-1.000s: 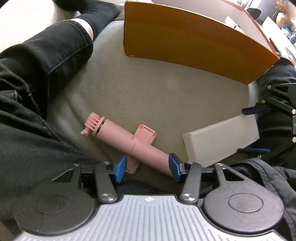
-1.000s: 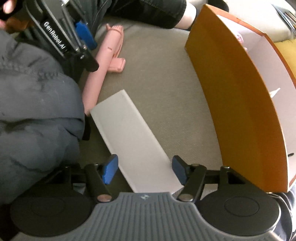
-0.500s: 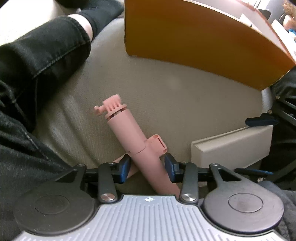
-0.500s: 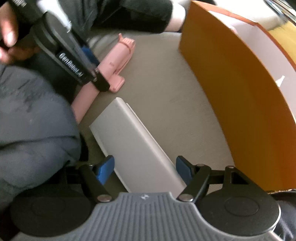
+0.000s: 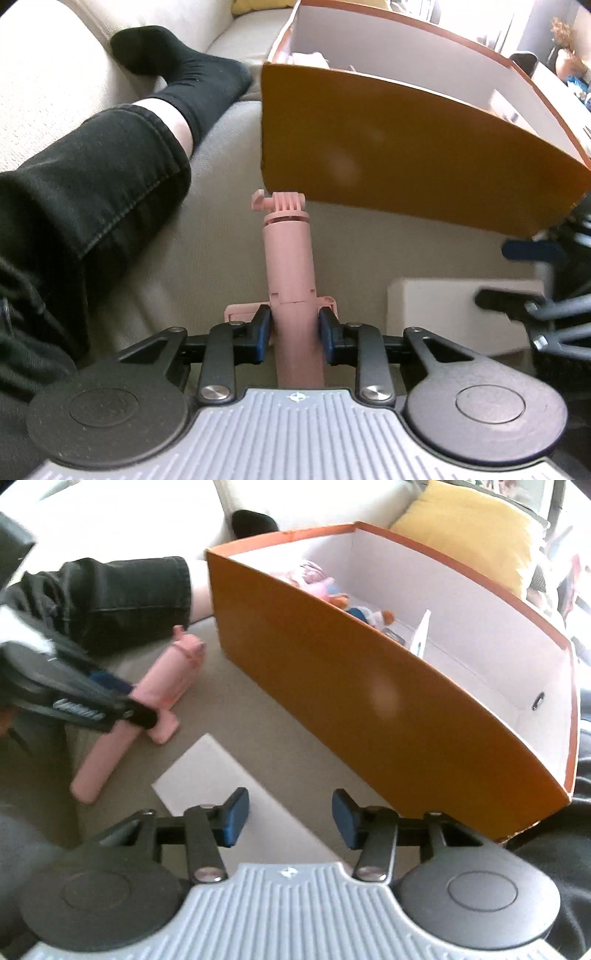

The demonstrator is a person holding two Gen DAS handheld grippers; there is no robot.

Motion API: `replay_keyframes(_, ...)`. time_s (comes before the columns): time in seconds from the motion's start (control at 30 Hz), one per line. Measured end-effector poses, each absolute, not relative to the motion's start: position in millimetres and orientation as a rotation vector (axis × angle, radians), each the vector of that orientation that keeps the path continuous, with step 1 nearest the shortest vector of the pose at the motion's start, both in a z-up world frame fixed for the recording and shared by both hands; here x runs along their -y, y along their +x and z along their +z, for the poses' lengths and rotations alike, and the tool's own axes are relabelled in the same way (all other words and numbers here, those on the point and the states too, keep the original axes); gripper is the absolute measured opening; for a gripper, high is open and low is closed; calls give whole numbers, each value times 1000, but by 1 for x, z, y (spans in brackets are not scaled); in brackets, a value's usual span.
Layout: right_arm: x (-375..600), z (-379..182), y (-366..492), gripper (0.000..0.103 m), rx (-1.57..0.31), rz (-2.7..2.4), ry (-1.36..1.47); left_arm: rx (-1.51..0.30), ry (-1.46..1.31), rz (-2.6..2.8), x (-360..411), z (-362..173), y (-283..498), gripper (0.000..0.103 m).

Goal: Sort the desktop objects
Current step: 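Close the left tool on the pink selfie stick while the right tool reaches the white flat box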

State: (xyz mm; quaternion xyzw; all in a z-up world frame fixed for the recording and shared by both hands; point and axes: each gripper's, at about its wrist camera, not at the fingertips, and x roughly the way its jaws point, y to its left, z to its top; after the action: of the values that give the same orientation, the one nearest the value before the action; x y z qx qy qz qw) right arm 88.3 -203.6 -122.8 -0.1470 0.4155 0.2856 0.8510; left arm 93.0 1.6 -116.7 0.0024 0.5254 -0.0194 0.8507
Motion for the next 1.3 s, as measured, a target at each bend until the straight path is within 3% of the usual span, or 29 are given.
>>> replay_keyframes(0.3,187,-118,45,50,-847,752,-536,-1097,-28,-37,-10,-109,82,32)
replay_keyframes(0.73,143,-144,46,67,-752,725,-886,-1129,-46,-39,-6,-116,72,32)
replay_keyframes(1.0,152,-131,60,65,-826,706,-772,-1122,-57,-52,-9,-116,73,32)
replay_keyframes(1.03,156,-127,64,63,-853,717,-719,-1122,-62,-54,-9,-116,72,32)
replay_keyframes(1.13,169,-110,80,40,-918,751,-522,-1124,-69,-55,-11,-117,74,32)
replay_keyframes(1.3,191,-95,113,30,-1042,721,-241,-1123,-63,-65,-8,-114,71,31)
